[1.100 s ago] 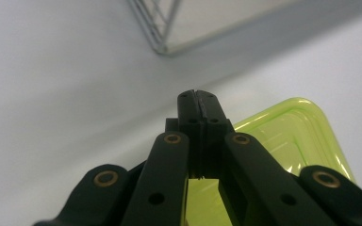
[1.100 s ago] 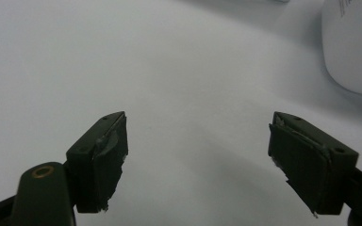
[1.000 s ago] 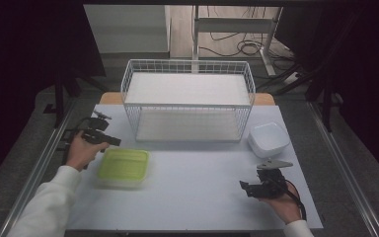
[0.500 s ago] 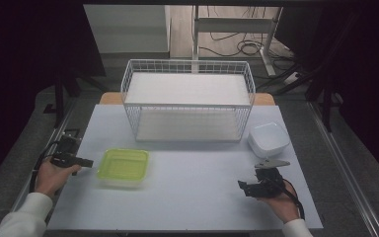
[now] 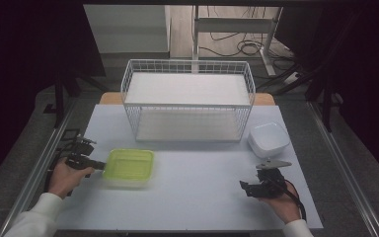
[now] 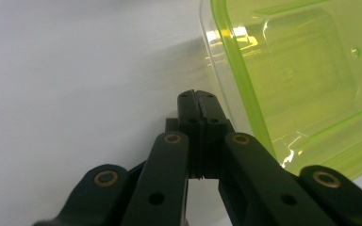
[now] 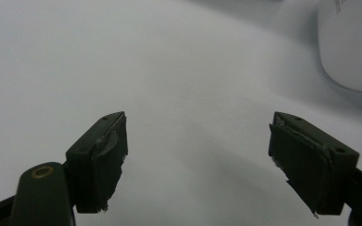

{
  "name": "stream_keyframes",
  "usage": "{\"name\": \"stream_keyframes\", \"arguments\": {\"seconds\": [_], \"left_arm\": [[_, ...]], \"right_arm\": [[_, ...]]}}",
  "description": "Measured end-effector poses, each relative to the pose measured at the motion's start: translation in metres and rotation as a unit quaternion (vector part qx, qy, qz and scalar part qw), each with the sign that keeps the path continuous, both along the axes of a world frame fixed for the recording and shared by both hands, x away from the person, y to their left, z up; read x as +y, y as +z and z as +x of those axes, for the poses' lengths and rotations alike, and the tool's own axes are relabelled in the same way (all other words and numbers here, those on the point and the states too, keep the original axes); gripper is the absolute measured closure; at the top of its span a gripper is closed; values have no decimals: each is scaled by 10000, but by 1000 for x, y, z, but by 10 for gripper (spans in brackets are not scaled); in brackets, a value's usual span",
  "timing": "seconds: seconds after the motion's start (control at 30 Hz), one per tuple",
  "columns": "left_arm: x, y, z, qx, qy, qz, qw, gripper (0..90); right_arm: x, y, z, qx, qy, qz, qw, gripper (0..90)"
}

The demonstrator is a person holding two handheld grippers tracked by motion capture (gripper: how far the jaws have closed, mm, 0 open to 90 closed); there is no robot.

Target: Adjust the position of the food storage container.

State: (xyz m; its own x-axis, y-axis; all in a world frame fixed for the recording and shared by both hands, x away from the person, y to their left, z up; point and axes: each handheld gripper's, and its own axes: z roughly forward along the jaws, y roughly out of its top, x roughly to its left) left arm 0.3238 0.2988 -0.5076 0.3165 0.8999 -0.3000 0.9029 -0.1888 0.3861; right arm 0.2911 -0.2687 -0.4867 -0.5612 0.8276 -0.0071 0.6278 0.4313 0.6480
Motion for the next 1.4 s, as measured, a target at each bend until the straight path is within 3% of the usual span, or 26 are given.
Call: {"name": "stream_keyframes", "arguments": {"seconds": [0.37,1.4], "left_arm": [[-40,1,5,28,-422,-144,9990,900],[-132,1,26,-76,-793,-635,9948,900]], "right_arm": [[2,1,-1,-4,10,7,10000,200],[0,-1,0,47,10,-16,10000,200]]}}
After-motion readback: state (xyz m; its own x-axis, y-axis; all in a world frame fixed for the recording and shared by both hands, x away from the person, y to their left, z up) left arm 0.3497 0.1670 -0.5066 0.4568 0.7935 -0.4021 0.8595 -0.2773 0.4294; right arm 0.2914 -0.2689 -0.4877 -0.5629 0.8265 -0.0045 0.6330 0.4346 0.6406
